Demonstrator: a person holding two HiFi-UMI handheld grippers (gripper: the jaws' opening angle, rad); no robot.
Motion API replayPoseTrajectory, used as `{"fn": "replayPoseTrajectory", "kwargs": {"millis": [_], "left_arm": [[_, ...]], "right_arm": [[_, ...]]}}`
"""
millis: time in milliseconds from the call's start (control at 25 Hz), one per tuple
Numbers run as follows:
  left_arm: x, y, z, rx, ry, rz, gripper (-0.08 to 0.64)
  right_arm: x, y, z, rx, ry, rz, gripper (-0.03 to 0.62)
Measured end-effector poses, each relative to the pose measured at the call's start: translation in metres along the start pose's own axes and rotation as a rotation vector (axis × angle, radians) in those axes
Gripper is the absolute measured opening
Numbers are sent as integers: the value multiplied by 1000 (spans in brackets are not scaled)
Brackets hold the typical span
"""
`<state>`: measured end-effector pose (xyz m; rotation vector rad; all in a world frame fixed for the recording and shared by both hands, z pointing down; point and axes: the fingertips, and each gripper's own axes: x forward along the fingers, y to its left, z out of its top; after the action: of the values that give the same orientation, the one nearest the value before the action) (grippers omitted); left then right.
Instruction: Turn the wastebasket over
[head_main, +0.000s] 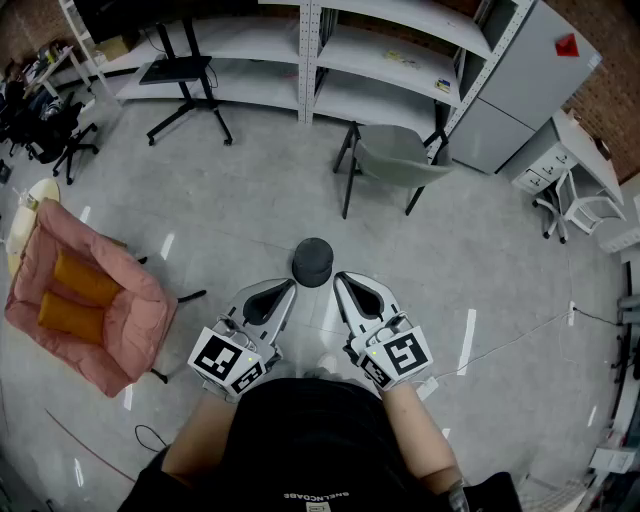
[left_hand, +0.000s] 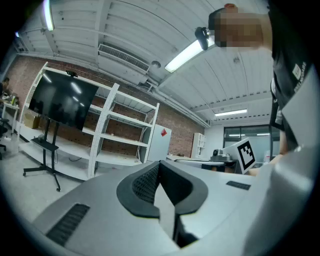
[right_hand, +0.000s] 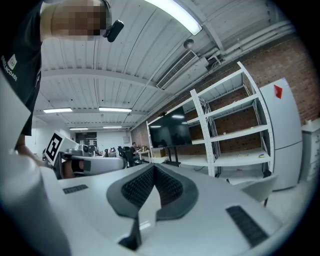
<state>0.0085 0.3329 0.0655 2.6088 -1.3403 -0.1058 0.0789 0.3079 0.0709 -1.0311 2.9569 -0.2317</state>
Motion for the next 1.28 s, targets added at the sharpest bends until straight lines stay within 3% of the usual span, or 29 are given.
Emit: {"fn": "replayPoseTrajectory", "kwargs": {"millis": [680, 960, 1280], "left_arm": [[-15, 64, 5, -8, 22, -59, 14], [-35, 120, 2, -74, 19, -24, 14], [-25, 151, -13, -75, 51, 1, 14]], "right_arm": [[66, 17, -8, -5, 31, -28, 9], [88, 12, -15, 3, 60, -114, 11], [105, -17, -34, 28, 90, -158, 11]]}}
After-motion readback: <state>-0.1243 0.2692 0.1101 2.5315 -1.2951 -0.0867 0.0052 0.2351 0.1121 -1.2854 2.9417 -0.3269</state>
